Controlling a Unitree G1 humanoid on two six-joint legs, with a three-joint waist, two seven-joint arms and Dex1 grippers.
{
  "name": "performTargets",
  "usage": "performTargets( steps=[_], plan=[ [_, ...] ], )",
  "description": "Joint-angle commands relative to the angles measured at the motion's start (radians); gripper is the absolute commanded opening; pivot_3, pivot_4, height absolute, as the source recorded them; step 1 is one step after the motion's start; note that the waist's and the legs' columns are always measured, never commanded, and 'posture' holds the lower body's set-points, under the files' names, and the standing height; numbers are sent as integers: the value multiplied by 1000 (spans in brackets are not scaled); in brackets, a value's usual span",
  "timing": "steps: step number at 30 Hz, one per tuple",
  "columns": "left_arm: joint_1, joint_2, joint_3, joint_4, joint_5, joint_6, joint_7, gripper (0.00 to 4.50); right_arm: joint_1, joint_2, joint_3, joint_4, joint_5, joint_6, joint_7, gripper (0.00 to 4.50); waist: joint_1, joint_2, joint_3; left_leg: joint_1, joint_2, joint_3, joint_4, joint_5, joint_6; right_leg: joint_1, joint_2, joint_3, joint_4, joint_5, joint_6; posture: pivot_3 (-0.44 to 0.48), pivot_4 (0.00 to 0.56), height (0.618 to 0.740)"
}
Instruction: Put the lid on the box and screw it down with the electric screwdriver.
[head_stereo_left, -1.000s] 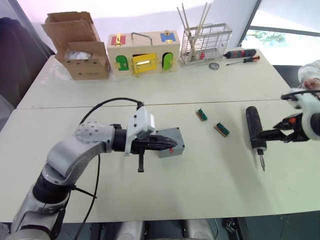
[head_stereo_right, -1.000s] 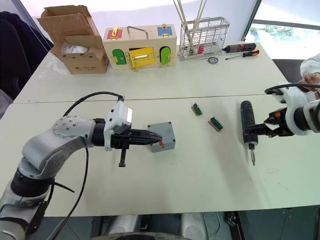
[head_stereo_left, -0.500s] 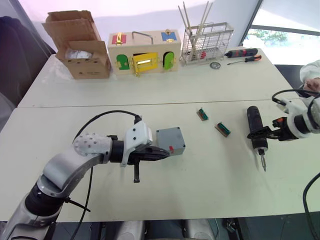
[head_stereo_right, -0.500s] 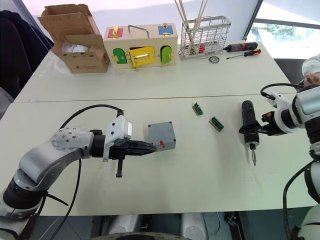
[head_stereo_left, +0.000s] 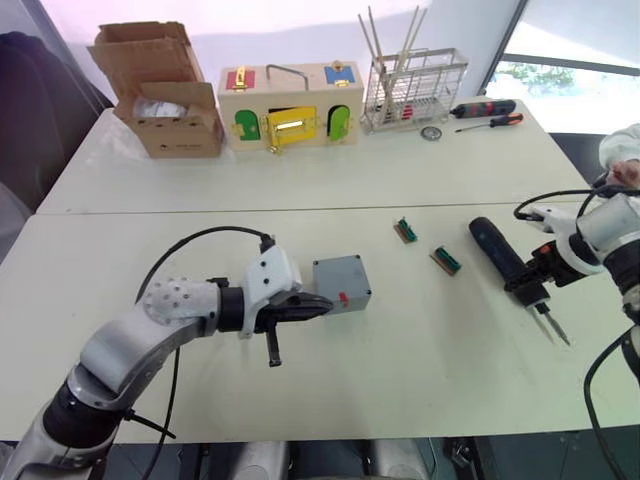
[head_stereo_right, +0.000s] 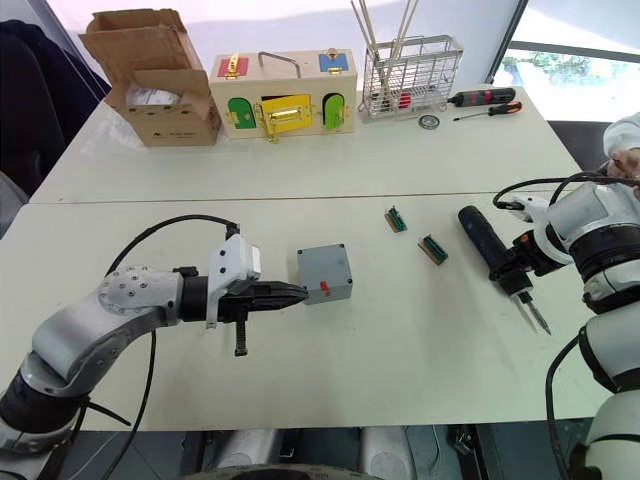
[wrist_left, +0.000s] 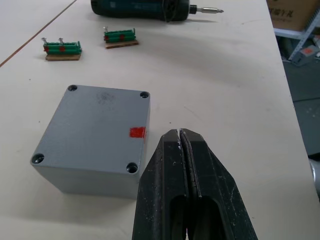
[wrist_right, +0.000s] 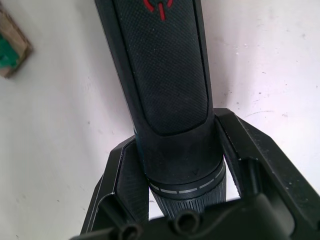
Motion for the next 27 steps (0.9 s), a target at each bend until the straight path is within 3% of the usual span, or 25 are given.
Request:
performTargets(
  steps=[1, 4, 8, 10, 12, 14, 16, 18, 21, 24, 27],
  plan=[
    [5, 12, 26, -34, -3, 1, 6, 0, 71, 0, 29, 4, -37, 1, 50, 1776, 5, 0, 0, 0, 0, 0, 0, 0, -1, 0, 0, 0, 0, 0, 0, 0, 150, 730],
    [3, 18, 26, -18, 1, -7, -3, 0, 62, 22, -35, 48, -59, -15, -5, 1776, 18, -3, -2, 0, 0, -1, 0, 1, -2, 1, 0, -1, 0, 0, 0, 0, 150, 730],
    [-2, 47, 54, 32, -7, -23, -45, 0, -118, 78, -272, 177, -8, -3, -159, 1776, 7, -6, -2, 3, 0, 0, 1, 1, -2, 4, 0, 0, -1, 2, -2, 0, 150, 730],
    [-12, 62, 79, 64, -17, -31, -73, 0, -180, 65, -370, 183, 15, -4, -223, 1776, -6, 3, 3, 2, -1, 2, 1, 1, -1, 2, 0, 2, 0, 2, -3, 0, 150, 730],
    [-29, 73, 99, 103, -20, -42, -101, 0, -242, 48, -517, 182, 69, 20, -317, 1776, -7, 9, 6, -1, -2, 5, 0, 2, -3, -5, -1, 5, 2, 2, -2, 0, 150, 730],
    [-50, 75, 118, 145, -26, -46, -124, 0, -265, 48, -745, 147, 154, -31, -487, 1776, -7, 9, 6, -12, 0, 5, -2, 3, -5, -19, 0, 4, 4, 2, -2, 0, 150, 730],
    [-72, 70, 133, 181, -40, -46, -141, 0, -200, 76, -959, 0, 233, -97, -606, 1776, -5, 10, 6, -19, 0, 4, -4, 5, -8, -28, 1, 2, 6, 2, -2, 0, 150, 730],
    [-96, 63, 146, 217, -59, -42, -161, 0, -56, 198, -1171, -317, 323, -171, -704, 1776, -3, 8, 6, -20, 0, 3, -5, 5, -8, -28, 1, 1, 5, 2, -2, 0, 150, 730],
    [-121, 61, 152, 262, -72, -43, -196, 0, 76, 408, -1321, -688, 429, -172, -857, 1776, -11, 8, 6, -20, 1, 4, -3, 5, -8, -27, 0, 0, 6, 2, -2, 0, 150, 730],
    [-180, 44, 108, 318, -43, -54, -226, 0, 206, 659, -1295, -1047, 582, -200, -931, 1776, -11, 9, 6, -18, 0, 6, 2, 6, -8, -27, -1, 4, 14, 2, -2, 0, 150, 730],
    [-226, 15, 72, 363, -12, -68, -242, 0, 319, 802, -1209, -1206, 621, -278, -955, 1776, -7, 9, 6, -17, 0, 3, 2, 7, -10, -27, 0, 4, 20, 2, -2, 0, 150, 730]
  ],
)
